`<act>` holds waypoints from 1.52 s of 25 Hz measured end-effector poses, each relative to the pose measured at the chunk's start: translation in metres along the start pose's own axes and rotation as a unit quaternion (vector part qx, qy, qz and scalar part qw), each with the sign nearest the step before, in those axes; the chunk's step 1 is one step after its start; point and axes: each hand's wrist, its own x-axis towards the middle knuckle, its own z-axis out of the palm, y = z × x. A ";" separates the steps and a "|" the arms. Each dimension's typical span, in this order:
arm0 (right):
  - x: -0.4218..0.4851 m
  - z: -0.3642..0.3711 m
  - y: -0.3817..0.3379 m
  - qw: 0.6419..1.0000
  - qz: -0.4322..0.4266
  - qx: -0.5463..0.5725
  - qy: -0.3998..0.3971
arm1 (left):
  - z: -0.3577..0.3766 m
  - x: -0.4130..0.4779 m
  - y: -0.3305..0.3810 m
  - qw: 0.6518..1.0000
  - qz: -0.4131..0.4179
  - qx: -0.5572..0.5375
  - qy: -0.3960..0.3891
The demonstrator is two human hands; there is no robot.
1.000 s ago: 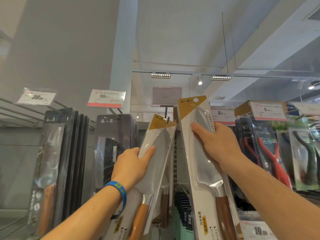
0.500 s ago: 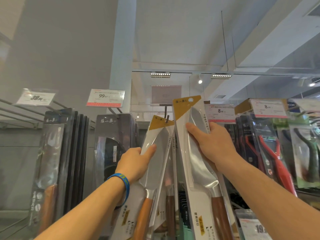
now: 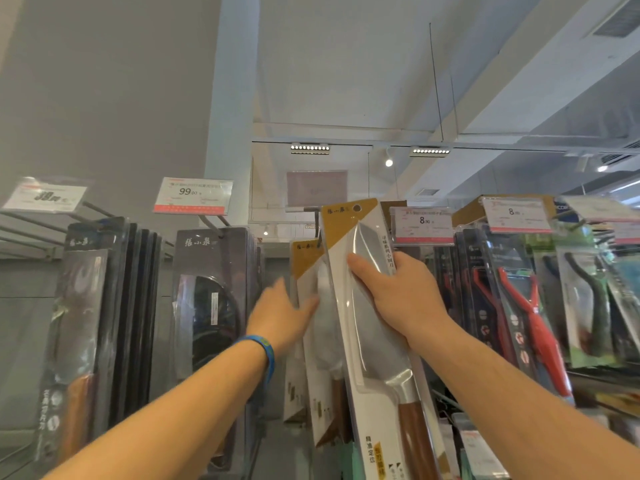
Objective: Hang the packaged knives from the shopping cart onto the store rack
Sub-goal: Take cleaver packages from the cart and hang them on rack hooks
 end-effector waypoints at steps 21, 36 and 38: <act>-0.020 0.026 -0.004 0.992 0.115 0.013 -0.048 | -0.065 0.051 0.057 0.950 0.180 -0.184 0.177; -0.053 0.018 0.018 0.954 0.120 0.192 -0.194 | -0.066 0.055 0.049 0.948 0.196 -0.191 0.161; -0.061 0.019 0.029 0.958 0.124 0.203 -0.160 | -0.067 0.055 0.050 0.950 0.190 -0.192 0.158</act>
